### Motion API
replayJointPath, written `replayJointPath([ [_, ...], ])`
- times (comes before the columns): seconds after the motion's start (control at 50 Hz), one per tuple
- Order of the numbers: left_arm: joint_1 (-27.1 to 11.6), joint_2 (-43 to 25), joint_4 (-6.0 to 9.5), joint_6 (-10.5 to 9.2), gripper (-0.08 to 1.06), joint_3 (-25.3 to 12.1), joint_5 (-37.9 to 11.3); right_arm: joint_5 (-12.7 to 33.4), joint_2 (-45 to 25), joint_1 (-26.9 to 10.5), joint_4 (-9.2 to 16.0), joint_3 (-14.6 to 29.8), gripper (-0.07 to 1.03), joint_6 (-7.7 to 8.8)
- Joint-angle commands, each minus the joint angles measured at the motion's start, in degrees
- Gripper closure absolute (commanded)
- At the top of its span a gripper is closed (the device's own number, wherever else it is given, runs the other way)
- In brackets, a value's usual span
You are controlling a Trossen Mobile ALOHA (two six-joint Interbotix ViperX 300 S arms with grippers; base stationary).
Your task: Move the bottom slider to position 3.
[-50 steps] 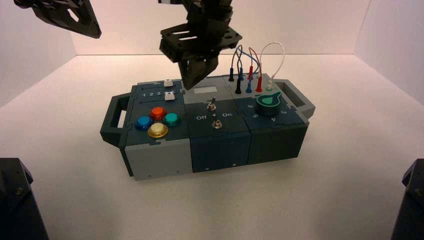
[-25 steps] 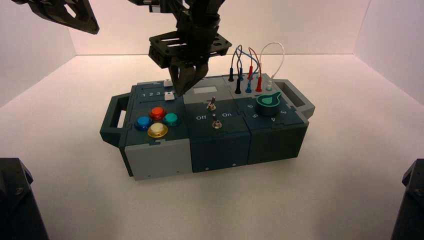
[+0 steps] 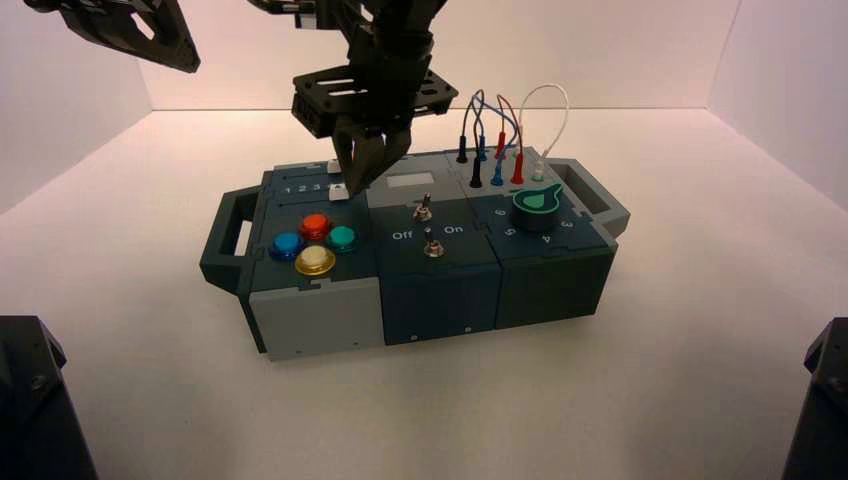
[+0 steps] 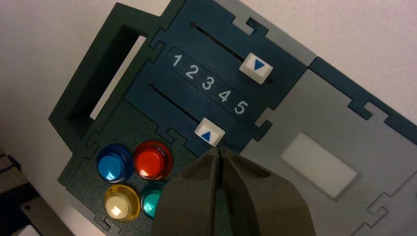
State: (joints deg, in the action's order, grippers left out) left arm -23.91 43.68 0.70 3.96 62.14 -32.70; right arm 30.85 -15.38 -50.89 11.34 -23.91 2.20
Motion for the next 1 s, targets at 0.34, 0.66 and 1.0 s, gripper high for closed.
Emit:
replayJointPath([
  [0.34, -0.1, 0.5, -0.26, 0.35, 1.01, -0.8, 0.1, 0.4, 0.1, -1.1, 0.4, 2.5, 0.99, 0.09],
  [0.66, -0.1, 0.6, -0.26, 0.44, 1.01, -0.9, 0.0, 0.7, -0.4, -1.0, 0.2, 3.1, 0.99, 0.09],
  [1.0, -0.1, 0.7, -0.35, 0.35, 1.01, -0.8, 0.0, 0.8, -0.7, -1.0, 0.3, 3.8, 0.99, 0.09],
])
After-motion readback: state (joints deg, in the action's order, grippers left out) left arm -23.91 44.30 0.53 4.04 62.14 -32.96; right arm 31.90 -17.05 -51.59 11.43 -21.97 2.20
